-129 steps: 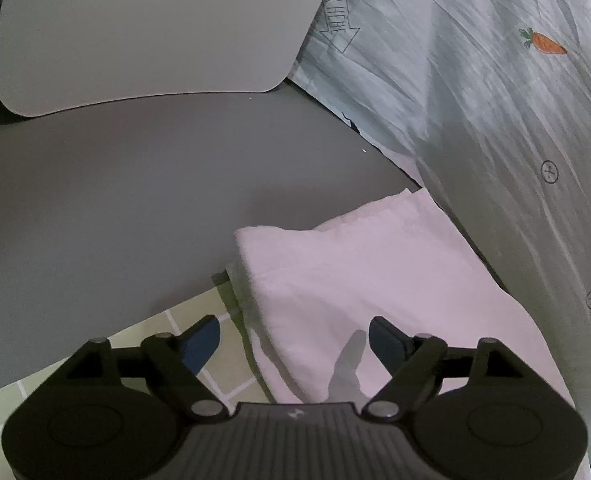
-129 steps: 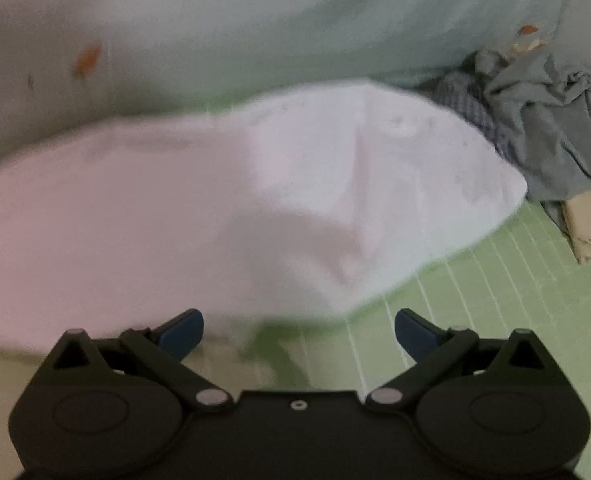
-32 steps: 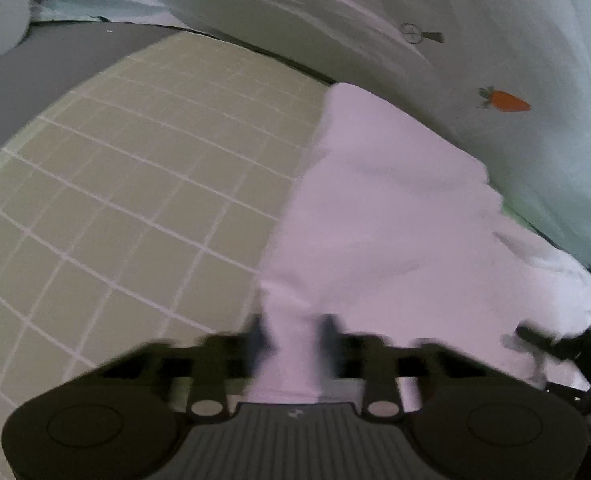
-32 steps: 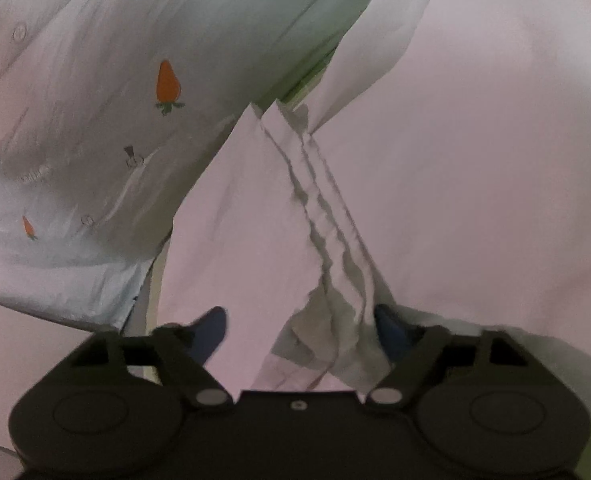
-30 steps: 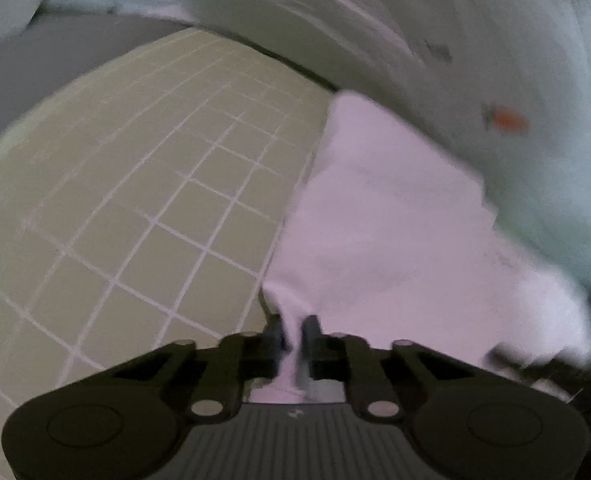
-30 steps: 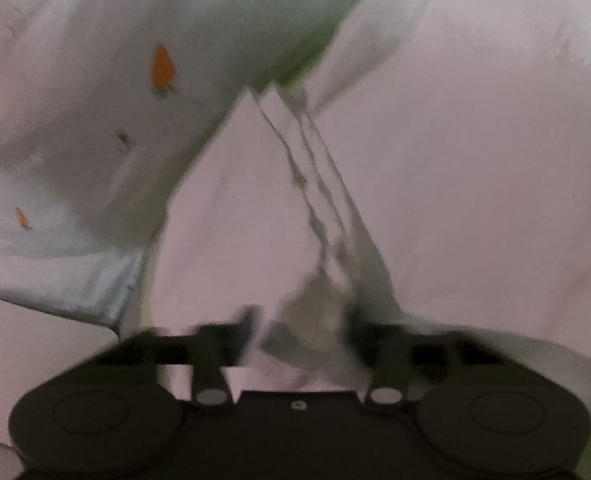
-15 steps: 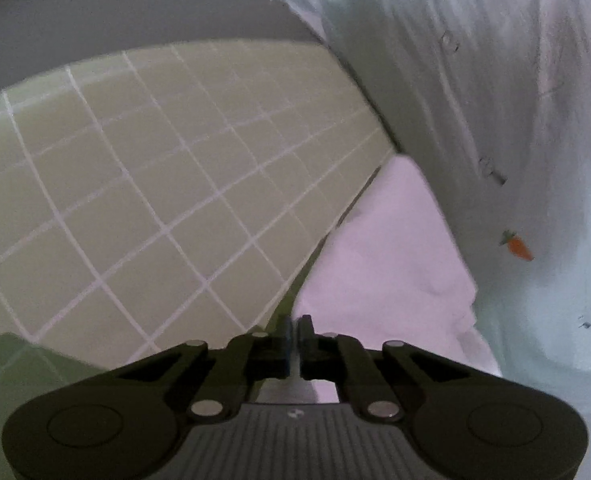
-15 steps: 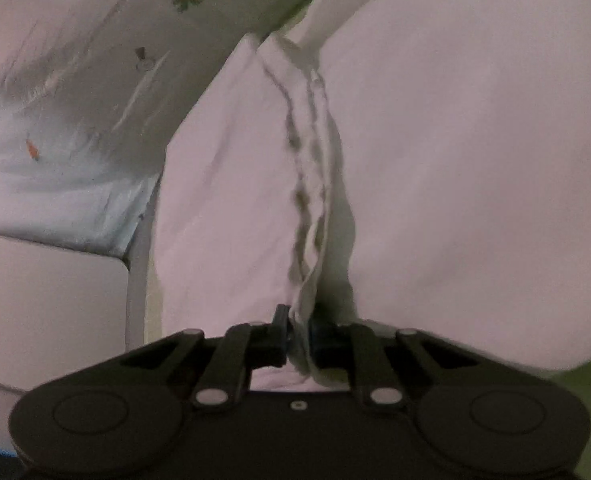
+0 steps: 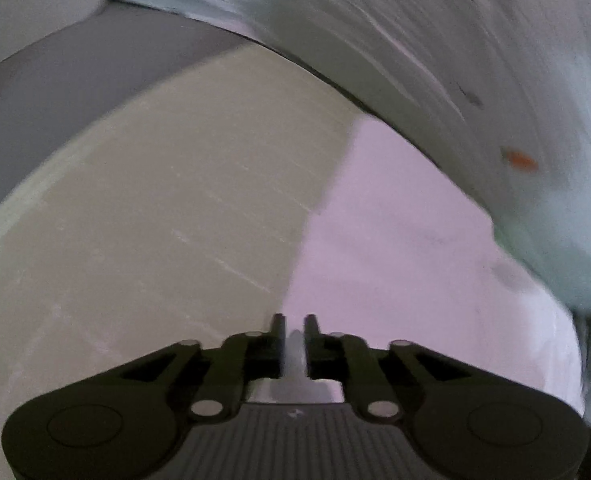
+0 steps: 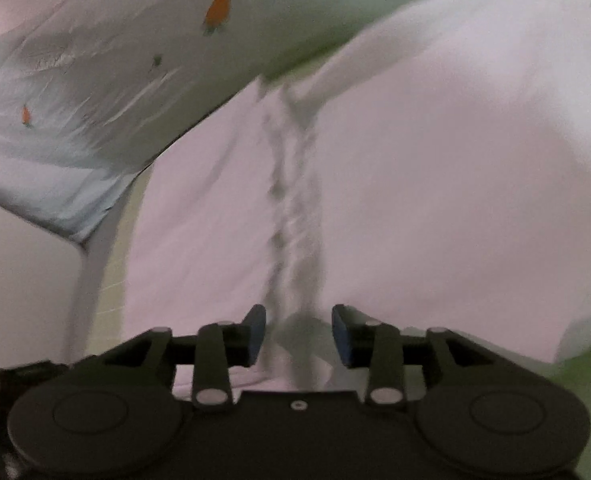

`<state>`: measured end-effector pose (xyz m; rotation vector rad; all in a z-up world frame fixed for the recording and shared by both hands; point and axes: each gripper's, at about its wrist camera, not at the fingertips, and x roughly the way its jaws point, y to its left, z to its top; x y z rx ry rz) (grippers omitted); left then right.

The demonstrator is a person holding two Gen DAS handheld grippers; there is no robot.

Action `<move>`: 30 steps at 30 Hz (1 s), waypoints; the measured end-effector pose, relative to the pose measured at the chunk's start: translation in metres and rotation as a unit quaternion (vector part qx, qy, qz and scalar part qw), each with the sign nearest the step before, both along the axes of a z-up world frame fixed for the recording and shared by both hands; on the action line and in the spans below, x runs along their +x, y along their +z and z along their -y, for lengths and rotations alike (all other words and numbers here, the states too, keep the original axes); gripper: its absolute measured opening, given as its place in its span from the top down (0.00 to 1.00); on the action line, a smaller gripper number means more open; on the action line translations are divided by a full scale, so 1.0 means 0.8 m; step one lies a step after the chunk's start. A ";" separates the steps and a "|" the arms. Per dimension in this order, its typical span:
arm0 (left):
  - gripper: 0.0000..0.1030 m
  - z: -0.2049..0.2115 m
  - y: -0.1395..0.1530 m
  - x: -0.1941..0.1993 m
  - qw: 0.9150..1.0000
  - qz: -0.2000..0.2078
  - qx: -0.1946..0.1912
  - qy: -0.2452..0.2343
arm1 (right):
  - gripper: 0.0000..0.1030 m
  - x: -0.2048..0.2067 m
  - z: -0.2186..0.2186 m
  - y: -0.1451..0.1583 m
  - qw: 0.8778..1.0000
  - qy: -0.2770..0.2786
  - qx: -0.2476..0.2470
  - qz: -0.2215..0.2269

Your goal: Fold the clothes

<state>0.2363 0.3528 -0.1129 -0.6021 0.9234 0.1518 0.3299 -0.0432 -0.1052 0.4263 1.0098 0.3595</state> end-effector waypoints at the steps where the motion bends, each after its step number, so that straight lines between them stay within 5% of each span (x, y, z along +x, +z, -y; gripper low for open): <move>1: 0.80 0.014 0.000 0.012 1.000 -0.007 0.009 -0.024 | 0.57 -0.005 0.016 0.004 0.999 -0.025 -0.019 0.009; 5: 0.65 0.074 -0.001 0.054 0.991 -0.036 0.062 -0.115 | 0.51 -0.035 0.106 0.014 0.987 -0.153 -0.034 0.028; 7: 0.50 0.101 -0.001 0.067 0.985 -0.040 0.086 -0.145 | 0.33 -0.046 0.152 0.013 0.975 -0.218 -0.043 0.023; 13: 0.34 0.147 -0.012 0.090 0.977 -0.059 0.120 -0.167 | 0.26 -0.047 0.274 0.007 0.941 -0.335 -0.034 0.028; 16: 0.18 0.164 -0.016 0.102 0.971 -0.065 0.144 -0.178 | 0.23 -0.029 0.324 -0.001 0.923 -0.382 0.002 0.044; 22: 0.05 0.181 -0.022 0.112 0.968 -0.082 0.161 -0.176 | 0.20 0.039 0.368 -0.030 0.891 -0.442 0.085 0.058; 23: 0.04 0.182 -0.024 0.113 0.968 -0.083 0.159 -0.173 | 0.22 0.047 0.369 -0.030 0.889 -0.443 0.093 0.065; 24: 0.02 0.183 -0.025 0.115 0.969 -0.084 0.158 -0.170 | 0.38 0.055 0.369 -0.032 0.889 -0.443 0.104 0.061; 25: 0.01 0.183 -0.026 0.116 0.970 -0.083 0.158 -0.163 | 0.65 0.060 0.368 -0.033 0.888 -0.442 0.116 0.057; 26: 0.00 0.185 -0.027 0.118 0.972 -0.080 0.158 -0.151 | 0.74 0.062 0.369 -0.030 0.888 -0.437 0.128 0.063; 30: 0.00 0.198 -0.029 0.121 0.971 -0.081 0.182 -0.133 | 0.85 0.053 0.355 0.011 0.900 -0.401 0.123 0.118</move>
